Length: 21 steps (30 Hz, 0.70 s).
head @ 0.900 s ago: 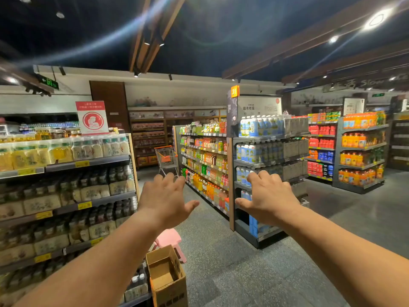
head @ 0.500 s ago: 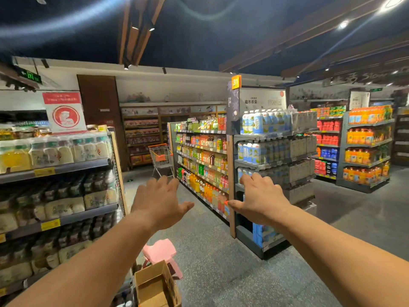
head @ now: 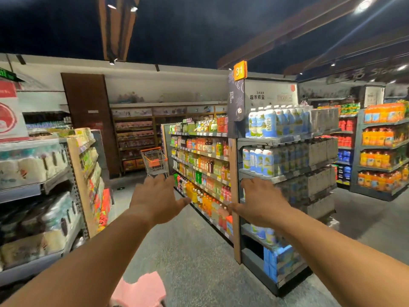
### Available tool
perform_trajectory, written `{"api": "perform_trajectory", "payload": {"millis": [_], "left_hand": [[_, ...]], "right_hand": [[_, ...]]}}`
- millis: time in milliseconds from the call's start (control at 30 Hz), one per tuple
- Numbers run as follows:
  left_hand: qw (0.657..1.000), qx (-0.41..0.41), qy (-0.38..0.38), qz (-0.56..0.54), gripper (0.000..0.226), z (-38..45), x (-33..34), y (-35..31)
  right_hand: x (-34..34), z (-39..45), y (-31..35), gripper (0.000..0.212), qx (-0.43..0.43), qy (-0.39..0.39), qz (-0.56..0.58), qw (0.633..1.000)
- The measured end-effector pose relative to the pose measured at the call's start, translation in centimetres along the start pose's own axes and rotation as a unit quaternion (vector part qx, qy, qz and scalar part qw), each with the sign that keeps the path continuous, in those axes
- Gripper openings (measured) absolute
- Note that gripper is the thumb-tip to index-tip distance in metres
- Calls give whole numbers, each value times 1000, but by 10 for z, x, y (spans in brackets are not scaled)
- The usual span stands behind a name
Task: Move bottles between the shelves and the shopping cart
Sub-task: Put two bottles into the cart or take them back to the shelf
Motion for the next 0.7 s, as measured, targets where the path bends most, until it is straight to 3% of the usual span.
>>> {"api": "perform_trajectory", "payload": {"millis": [267, 433, 700], "left_hand": [[1000, -26, -6, -5, 88, 228, 82, -14], [999, -40, -10, -17, 87, 374, 154, -10], [1000, -4, -9, -16, 89, 625, 286, 13]], "right_hand": [[61, 252, -56, 78, -11, 20, 15, 1000], [125, 394, -77, 72, -18, 26, 8, 999], [229, 643, -105, 74, 18, 31, -6, 999]]}}
Point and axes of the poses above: each hand's wrist, its own z-axis towards the middle knuckle, its own x-axis out of the palm, y = z × x, the point moved 4 cm from there along z, towards the middle knuckle, and after that the axes turned 15 degrees about z, right-handed, at the moved point
